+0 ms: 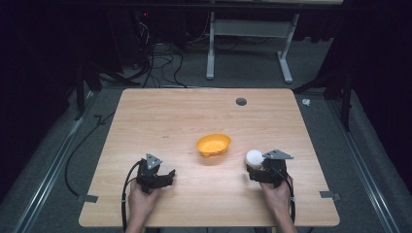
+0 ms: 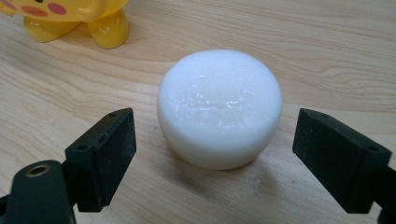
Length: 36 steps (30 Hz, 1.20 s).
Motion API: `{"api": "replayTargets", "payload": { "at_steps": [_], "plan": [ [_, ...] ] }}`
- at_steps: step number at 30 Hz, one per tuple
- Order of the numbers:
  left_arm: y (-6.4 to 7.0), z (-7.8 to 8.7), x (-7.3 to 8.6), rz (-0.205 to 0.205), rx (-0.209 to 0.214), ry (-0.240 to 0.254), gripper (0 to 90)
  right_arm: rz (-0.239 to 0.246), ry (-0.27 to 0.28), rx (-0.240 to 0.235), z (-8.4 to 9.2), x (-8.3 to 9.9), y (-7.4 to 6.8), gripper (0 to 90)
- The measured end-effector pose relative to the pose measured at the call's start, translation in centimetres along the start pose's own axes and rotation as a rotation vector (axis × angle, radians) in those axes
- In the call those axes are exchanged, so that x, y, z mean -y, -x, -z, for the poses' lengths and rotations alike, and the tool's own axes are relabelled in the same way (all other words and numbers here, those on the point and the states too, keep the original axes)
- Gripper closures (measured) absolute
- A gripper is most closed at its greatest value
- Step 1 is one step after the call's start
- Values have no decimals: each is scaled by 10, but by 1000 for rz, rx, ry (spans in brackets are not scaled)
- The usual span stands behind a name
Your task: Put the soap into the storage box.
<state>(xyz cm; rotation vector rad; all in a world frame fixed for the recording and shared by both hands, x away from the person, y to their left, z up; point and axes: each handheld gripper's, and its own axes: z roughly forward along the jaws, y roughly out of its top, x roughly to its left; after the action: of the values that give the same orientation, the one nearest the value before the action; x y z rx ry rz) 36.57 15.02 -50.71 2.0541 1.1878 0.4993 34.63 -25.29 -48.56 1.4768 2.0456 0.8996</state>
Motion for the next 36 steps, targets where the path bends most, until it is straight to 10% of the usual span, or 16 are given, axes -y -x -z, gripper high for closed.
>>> {"api": "replayTargets", "payload": {
  "at_steps": [36],
  "plan": [
    [0,0,0,0,0,0,202,-24,-45,9,-33,-10,1,193]
  ]
}}
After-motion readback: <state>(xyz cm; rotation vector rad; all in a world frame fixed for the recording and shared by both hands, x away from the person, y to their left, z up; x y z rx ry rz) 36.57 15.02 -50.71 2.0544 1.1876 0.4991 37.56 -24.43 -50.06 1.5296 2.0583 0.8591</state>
